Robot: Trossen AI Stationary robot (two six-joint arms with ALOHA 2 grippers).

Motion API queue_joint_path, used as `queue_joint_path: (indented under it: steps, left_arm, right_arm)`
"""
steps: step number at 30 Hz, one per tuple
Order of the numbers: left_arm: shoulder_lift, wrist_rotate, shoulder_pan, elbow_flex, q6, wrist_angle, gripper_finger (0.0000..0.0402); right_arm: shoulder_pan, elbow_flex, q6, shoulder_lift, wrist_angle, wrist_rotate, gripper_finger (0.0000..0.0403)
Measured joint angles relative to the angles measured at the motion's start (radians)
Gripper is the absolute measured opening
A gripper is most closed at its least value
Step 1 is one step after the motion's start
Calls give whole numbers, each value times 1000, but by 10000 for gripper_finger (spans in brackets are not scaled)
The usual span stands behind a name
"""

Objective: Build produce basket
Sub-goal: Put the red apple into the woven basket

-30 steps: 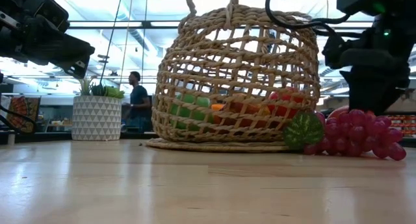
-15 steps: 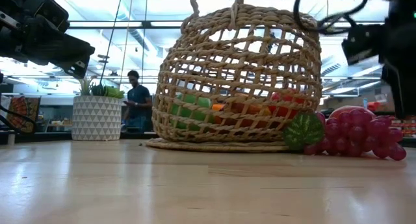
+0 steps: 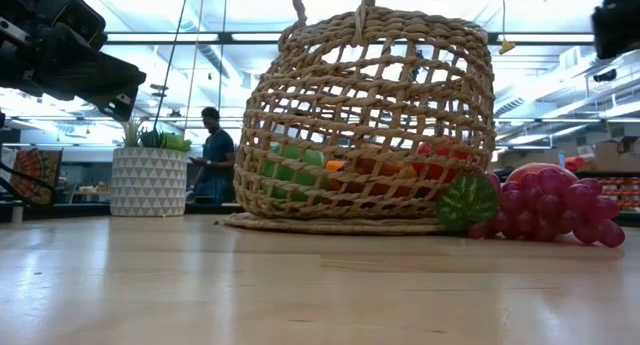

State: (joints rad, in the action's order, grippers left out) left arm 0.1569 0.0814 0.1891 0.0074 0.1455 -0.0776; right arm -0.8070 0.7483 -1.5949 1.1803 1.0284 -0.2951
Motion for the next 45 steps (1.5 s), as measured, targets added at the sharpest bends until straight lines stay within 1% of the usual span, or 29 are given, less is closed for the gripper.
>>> queue_joint_path:
  steps: [3,9,13,16,19,22,30,38,43,45]
  left_arm:
    - [0,0,0,0,0,0,62]
    - [0,0,0,0,0,0,56]
    - [0,0,0,0,0,0,56]
    - [0,0,0,0,0,0,59]
    - [0,0,0,0,0,0,61]
    - [0,0,0,0,0,0,60]
    - [0,0,0,0,0,0,59]
    - [0,0,0,0,0,0,60]
    - [0,0,0,0,0,0,56]
    - [0,0,0,0,0,0,56]
  right_arm:
    - [-37,0,-55,27,-2,-5,399]
    - [-102,-2,-188,72,-7,-51,400]
    - [-126,-29,-225,108,-20,-54,400]
    - [-132,-72,-228,132,-79,-61,400]
    - [-131,-118,-224,139,-163,-90,400]
    - [-132,-138,-227,138,-211,-85,400]
    - [-131,-154,-204,138,-243,-80,388]
    - [-127,-161,-182,78,-225,-69,375]
    - [-112,-161,-182,48,-199,-93,374]
    - [-111,-161,-182,25,-203,-123,374]
